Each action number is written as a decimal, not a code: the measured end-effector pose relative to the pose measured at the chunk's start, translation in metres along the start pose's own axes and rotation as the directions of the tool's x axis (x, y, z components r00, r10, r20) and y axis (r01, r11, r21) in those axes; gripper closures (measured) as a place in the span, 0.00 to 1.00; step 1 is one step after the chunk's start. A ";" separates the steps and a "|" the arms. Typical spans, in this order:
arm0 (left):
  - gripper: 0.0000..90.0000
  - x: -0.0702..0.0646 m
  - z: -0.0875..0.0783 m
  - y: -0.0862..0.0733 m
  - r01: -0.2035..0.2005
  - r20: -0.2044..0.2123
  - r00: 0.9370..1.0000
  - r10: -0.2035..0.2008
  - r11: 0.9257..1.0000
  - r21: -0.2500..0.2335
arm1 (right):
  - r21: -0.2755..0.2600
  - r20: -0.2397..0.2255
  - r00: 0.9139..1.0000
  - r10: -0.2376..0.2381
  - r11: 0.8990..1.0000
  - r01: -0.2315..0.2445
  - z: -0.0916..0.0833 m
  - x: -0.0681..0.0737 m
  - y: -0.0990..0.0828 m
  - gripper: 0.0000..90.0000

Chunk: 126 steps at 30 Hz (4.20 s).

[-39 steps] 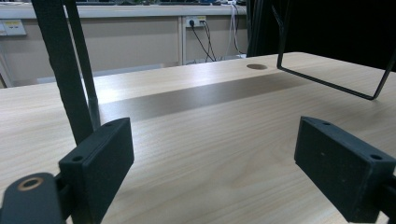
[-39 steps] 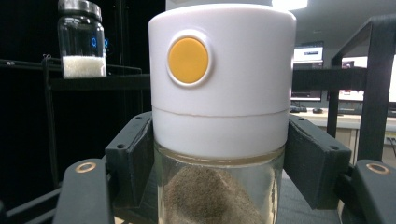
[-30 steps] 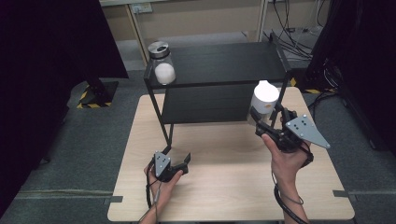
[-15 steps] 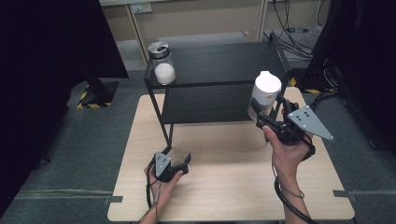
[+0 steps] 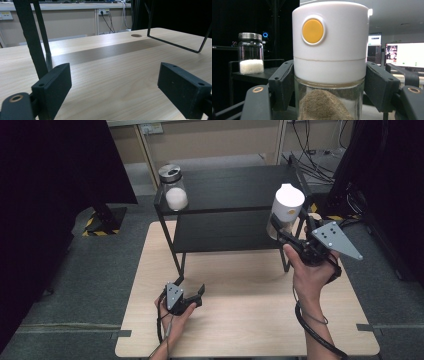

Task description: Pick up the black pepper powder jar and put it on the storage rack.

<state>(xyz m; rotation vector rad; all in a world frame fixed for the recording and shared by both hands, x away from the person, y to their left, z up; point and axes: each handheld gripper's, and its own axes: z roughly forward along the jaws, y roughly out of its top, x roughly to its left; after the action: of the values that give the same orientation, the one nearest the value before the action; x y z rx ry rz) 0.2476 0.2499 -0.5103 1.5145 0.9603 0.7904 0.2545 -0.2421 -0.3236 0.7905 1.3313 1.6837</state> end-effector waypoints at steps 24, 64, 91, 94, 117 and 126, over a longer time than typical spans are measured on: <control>0.13 0.000 0.000 0.000 0.001 0.003 1.000 -0.001 1.000 0.000 | -0.006 0.022 1.000 -0.001 1.000 0.001 0.033 -0.007 0.037 0.34; 0.13 -0.001 0.000 0.000 -0.004 0.005 1.000 0.004 1.000 0.001 | 0.094 0.141 0.990 0.001 0.996 -0.014 0.090 -0.029 0.047 0.34; 0.13 -0.001 0.001 0.000 -0.006 0.008 1.000 0.006 1.000 -0.001 | 0.055 0.135 0.990 0.030 0.998 -0.038 0.083 -0.028 0.047 0.14; 0.13 -0.001 0.001 0.000 -0.007 0.009 1.000 0.007 1.000 0.000 | 0.062 0.128 0.991 0.026 0.998 -0.034 0.081 -0.027 0.048 0.12; 0.13 -0.002 0.001 0.000 -0.012 0.008 1.000 0.012 1.000 0.002 | 0.065 0.091 0.996 -0.001 0.998 -0.005 0.046 -0.017 0.039 0.11; 0.13 -0.003 0.001 0.000 -0.013 0.006 1.000 0.013 1.000 0.001 | 0.058 0.065 0.998 0.006 0.998 -0.009 0.030 -0.014 0.031 0.11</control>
<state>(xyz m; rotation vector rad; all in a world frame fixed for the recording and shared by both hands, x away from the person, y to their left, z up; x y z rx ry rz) 0.2470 0.2471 -0.5101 1.5245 0.9470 0.7945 0.2799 -0.2437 -0.2857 0.8777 1.3399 1.6178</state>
